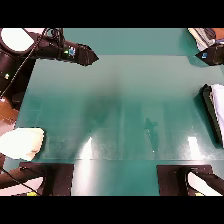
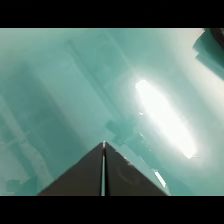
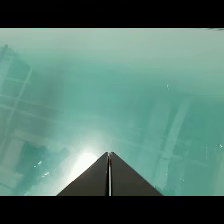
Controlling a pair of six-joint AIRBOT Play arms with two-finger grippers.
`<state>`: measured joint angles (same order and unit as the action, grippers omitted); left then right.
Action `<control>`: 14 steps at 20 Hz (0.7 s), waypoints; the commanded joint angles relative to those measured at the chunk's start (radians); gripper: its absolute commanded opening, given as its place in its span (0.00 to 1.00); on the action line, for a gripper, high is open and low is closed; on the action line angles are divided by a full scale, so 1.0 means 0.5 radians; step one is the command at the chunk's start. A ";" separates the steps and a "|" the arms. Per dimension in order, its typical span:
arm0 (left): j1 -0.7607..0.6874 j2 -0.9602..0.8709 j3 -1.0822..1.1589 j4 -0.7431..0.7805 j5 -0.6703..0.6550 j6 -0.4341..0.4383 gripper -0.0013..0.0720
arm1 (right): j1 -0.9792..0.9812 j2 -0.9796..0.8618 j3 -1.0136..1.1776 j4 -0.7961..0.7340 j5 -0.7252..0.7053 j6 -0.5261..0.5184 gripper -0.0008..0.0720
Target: Fold the shirts.
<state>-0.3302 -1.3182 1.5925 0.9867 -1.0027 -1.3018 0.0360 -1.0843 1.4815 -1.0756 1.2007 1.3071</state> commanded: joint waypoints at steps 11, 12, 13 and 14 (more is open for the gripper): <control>-0.001 0.000 0.001 -0.002 0.000 -0.002 0.05 | 0.003 -0.002 0.002 0.007 0.052 0.002 0.03; -0.001 0.000 0.001 -0.002 0.002 -0.001 0.05 | 0.003 -0.002 0.002 0.006 0.072 0.002 0.03; -0.001 0.000 0.000 -0.006 0.005 -0.009 0.05 | 0.003 -0.002 0.002 0.006 0.091 0.002 0.03; -0.001 0.000 0.001 -0.010 0.010 -0.014 0.05 | 0.003 -0.002 0.002 0.006 0.108 0.002 0.03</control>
<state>-0.3302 -1.3182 1.5925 0.9859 -1.0023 -1.3033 0.0368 -1.0847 1.4815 -1.0725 1.2293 1.3071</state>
